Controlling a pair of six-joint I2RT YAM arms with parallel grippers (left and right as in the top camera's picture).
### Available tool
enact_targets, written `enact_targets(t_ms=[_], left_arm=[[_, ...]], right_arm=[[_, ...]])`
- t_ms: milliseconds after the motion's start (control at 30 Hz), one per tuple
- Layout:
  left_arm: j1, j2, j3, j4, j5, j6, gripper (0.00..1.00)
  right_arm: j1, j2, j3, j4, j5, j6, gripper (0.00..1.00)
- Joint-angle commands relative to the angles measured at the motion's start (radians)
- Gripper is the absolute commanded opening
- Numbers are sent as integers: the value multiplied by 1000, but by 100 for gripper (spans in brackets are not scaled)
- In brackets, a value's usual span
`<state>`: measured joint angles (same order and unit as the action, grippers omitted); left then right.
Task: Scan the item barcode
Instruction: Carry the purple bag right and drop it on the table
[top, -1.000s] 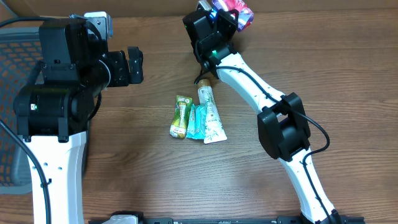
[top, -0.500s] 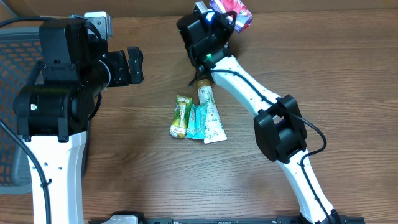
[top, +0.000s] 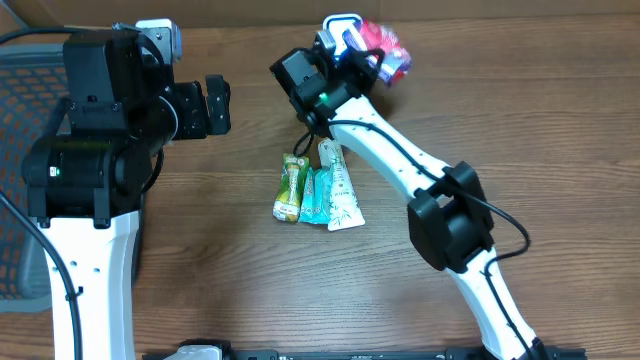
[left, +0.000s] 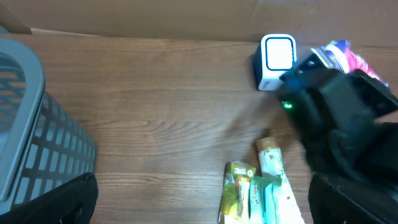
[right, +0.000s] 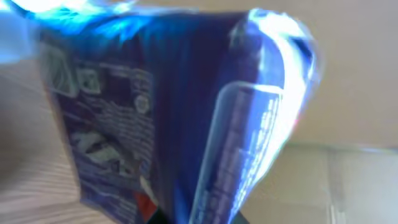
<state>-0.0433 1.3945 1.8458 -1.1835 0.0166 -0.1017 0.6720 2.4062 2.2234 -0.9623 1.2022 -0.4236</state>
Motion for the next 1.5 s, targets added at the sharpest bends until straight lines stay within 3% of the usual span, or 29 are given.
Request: enact_targets(t_ms=[0, 100, 233, 367, 533, 800, 1133, 1233, 1300, 1333, 1367, 1400, 1467], left_arm=[[4, 8, 8, 2, -5, 12, 100], [4, 8, 8, 2, -5, 12, 100], [4, 8, 8, 2, -5, 12, 100], [4, 8, 8, 2, -5, 12, 100], [4, 8, 8, 2, -5, 12, 100], [4, 8, 8, 2, -5, 12, 99], [4, 8, 8, 2, -5, 12, 100], [4, 8, 8, 2, -5, 12, 100], [4, 8, 8, 2, -5, 12, 100], [4, 8, 8, 2, -5, 12, 99], [4, 8, 8, 2, -5, 12, 100], [4, 8, 8, 2, -5, 12, 100], [4, 8, 8, 2, -5, 12, 100]], right_arm=[[-24, -230, 21, -151, -405, 274, 4], [-52, -327, 22, -236, -624, 375, 4], [-169, -487, 22, -369, -1090, 538, 4], [-341, -532, 22, -507, -1363, 555, 4], [-542, -530, -109, -573, -1408, 547, 4], [-829, -530, -621, -269, -1442, 552, 4], [-1038, -530, -869, -91, -1341, 667, 4], [-1052, -533, -863, -120, -1356, 642, 12], [-1052, -543, -796, -199, -1422, 555, 27], [-1049, -551, -752, -240, -1429, 549, 43], [-1046, -559, -715, -270, -1428, 547, 80], [-1041, -567, -673, -304, -1429, 532, 100], [-1028, -580, -595, -365, -1430, 509, 100]])
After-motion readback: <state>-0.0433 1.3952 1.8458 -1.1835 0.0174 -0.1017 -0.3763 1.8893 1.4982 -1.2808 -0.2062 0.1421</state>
